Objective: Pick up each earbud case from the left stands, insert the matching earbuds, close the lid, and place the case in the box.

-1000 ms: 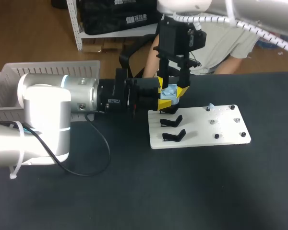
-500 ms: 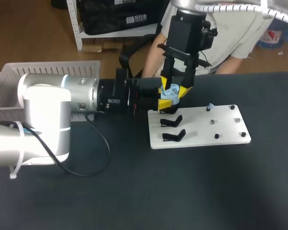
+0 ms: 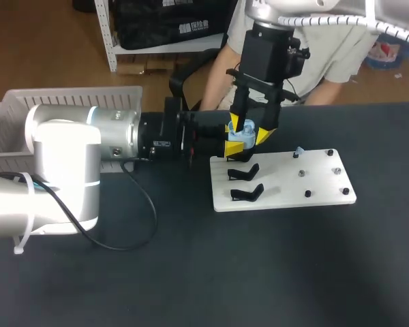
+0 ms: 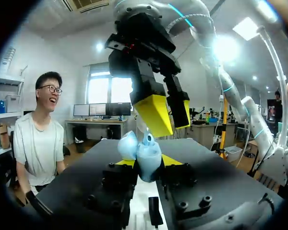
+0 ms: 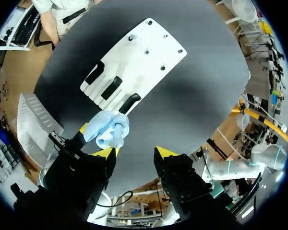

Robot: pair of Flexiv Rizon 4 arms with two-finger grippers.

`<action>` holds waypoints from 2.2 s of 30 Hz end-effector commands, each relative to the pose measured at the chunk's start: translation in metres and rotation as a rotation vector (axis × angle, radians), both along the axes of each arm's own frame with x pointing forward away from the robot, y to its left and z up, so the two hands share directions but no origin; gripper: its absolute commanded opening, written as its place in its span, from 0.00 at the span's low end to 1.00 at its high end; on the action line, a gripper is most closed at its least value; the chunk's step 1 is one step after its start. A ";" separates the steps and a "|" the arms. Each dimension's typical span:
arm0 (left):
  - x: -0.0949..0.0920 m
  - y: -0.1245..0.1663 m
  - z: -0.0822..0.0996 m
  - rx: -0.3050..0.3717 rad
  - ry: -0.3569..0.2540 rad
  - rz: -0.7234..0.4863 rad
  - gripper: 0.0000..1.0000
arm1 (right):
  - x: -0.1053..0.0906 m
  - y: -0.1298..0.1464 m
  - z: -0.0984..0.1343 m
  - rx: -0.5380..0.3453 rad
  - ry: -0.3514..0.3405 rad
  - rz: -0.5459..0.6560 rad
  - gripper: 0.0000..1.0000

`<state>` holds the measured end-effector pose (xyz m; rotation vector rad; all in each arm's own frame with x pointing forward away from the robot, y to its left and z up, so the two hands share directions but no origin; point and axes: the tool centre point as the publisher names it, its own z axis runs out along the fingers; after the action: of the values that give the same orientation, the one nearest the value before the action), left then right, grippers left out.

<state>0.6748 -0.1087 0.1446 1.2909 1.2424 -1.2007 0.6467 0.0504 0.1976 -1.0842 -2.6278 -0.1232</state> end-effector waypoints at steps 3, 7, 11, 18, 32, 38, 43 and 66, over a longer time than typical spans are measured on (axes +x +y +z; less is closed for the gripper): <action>-0.002 0.000 -0.001 -0.003 -0.004 0.007 0.00 | 0.006 -0.006 0.008 0.010 0.000 -0.009 0.55; -0.002 0.000 -0.001 -0.003 -0.004 0.007 0.00 | 0.000 -0.009 0.016 0.050 -0.007 0.005 0.56; -0.002 0.000 -0.001 -0.003 -0.004 0.007 0.00 | -0.004 -0.013 0.023 0.099 -0.042 0.049 0.58; -0.002 0.000 -0.001 -0.003 -0.004 0.007 0.00 | -0.003 -0.024 0.019 0.143 -0.151 0.286 0.67; -0.002 0.000 -0.001 -0.003 -0.004 0.007 0.00 | 0.046 -0.071 -0.006 -0.036 -0.466 0.549 0.60; -0.002 0.000 -0.001 -0.003 -0.004 0.007 0.00 | 0.076 -0.097 -0.026 -0.080 -0.484 0.626 0.59; -0.002 0.000 -0.001 -0.003 -0.004 0.007 0.00 | 0.094 -0.110 -0.040 -0.048 -0.456 0.635 0.56; -0.002 0.000 -0.001 -0.003 -0.004 0.007 0.00 | 0.131 -0.139 -0.121 -0.036 -0.294 0.632 0.46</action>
<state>0.6748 -0.1086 0.1446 1.2910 1.2425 -1.2006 0.7722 -0.0892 0.0801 -0.2160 -3.1382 -0.1004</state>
